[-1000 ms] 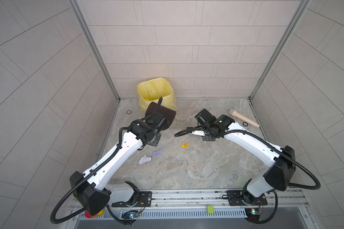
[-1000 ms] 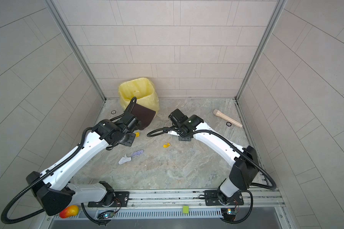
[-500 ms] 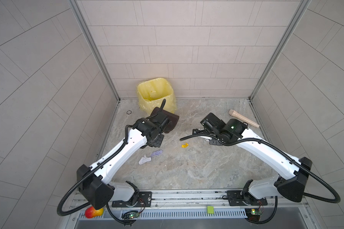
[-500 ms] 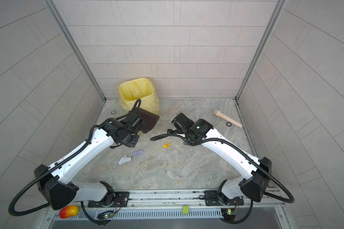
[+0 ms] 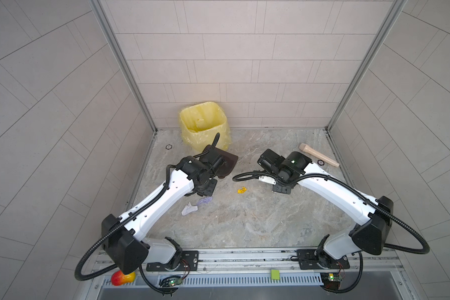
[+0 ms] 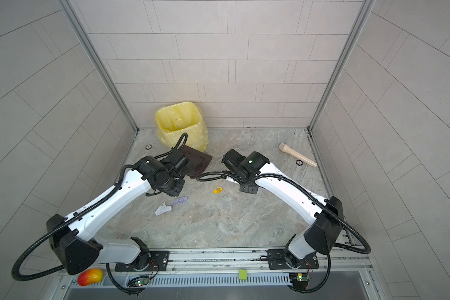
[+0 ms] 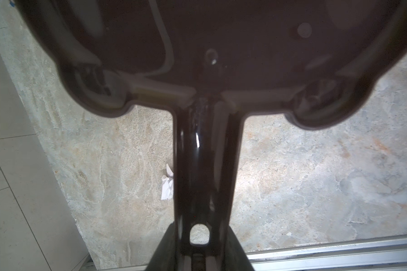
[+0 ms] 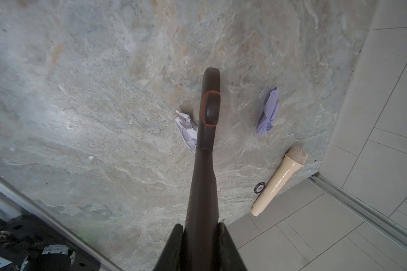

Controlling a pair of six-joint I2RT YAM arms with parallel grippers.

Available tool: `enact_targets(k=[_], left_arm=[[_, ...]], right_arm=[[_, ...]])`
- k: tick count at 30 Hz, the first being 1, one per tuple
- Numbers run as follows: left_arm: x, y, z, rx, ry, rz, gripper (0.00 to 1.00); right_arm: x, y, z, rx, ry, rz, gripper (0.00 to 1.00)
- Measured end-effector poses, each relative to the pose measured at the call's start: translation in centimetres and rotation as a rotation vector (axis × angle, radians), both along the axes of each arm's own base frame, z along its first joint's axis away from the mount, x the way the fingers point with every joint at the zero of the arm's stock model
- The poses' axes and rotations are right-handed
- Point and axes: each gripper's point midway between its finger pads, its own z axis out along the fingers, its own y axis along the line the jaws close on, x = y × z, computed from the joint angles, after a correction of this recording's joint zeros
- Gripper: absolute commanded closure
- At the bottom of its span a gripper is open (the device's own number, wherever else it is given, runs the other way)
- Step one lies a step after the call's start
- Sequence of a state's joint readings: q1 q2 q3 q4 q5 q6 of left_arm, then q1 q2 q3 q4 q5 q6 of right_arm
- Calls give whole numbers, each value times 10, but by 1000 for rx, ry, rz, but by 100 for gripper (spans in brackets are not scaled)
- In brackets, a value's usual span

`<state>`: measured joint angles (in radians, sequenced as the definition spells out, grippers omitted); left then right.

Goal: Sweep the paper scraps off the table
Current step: 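Sweep the white scrap into the dustpan with the right gripper's brush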

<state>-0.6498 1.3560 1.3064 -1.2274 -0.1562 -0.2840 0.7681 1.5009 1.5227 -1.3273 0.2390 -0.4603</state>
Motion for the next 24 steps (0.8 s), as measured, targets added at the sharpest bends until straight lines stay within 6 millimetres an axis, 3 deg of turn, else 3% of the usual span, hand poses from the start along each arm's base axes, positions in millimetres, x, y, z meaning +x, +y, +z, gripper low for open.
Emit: enact_targets(k=[4,7,10,13,18,24], left_arm=[[-8,-5,-9,0,37,-20,100],[-15,-12,-17,0,68,-41,100],[-25,-21,-25,3,105,-79,100],[-37,-33,-33,5,144,-133,100],[-63,-60,-45,11,211,-262,100],[-94,-88,-65,54,297,-434,100]], right_arm=[[-19,8,28,106,-6,1,100],[-24,-1,50,162,-54,-30,100],[-18,-14,58,178,-87,-92,100],[-3,-29,51,152,-84,-186,100],[19,-49,22,105,-35,-347,100],[28,-61,11,124,-18,-501,100]])
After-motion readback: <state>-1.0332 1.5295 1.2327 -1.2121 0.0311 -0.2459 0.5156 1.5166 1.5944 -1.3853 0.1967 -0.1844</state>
